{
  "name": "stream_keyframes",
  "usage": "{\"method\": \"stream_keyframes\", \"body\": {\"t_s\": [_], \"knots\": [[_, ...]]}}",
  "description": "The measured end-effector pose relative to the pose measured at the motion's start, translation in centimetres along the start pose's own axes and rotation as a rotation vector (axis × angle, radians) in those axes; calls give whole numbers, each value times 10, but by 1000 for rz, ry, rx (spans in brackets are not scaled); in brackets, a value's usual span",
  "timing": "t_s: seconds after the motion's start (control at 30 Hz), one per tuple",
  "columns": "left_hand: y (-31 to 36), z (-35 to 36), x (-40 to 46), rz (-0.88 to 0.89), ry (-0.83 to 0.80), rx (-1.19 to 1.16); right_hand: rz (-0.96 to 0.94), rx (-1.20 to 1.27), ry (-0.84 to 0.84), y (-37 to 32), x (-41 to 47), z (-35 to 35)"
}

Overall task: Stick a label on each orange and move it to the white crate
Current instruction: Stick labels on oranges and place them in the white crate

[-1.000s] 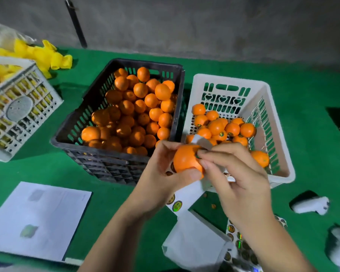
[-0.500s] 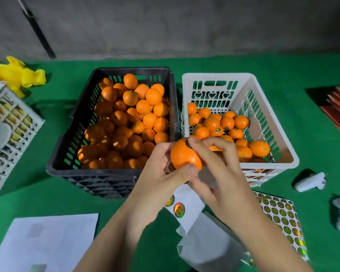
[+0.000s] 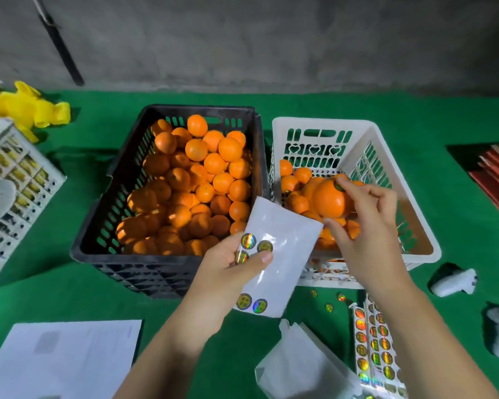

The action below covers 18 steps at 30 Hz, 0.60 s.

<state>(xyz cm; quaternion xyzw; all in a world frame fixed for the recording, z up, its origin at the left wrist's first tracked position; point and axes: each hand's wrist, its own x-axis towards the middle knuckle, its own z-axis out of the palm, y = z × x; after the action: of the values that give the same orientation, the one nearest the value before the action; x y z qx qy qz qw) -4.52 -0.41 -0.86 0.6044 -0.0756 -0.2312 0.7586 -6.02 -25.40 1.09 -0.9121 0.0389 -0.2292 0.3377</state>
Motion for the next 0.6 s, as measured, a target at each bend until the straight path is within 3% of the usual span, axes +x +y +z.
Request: {"method": "stream_keyframes", "body": {"t_s": [0.07, 0.13, 0.2, 0.27, 0.33, 0.47, 0.6], "knots": [[-4, 3, 3, 1, -10, 3, 123, -58, -158, 18, 11, -1], [-6, 7, 6, 22, -44, -1, 228, 79, -229, 26, 11, -3], [-7, 11, 10, 46, -41, -3, 389, 396, -246, 24, 4, -4], [-9, 16, 15, 64, -2, -24, 523, 792, -403, 25, -4, -2], [-12, 22, 19, 81, 74, -47, 490, 1010, -572, 23, -15, 2], [-12, 31, 24, 165, 160, 40, 454, 941, -480, 15, -24, 9], [-8, 20, 22, 278, 270, 573, 475, 928, -410, 21, -22, 17]]}}
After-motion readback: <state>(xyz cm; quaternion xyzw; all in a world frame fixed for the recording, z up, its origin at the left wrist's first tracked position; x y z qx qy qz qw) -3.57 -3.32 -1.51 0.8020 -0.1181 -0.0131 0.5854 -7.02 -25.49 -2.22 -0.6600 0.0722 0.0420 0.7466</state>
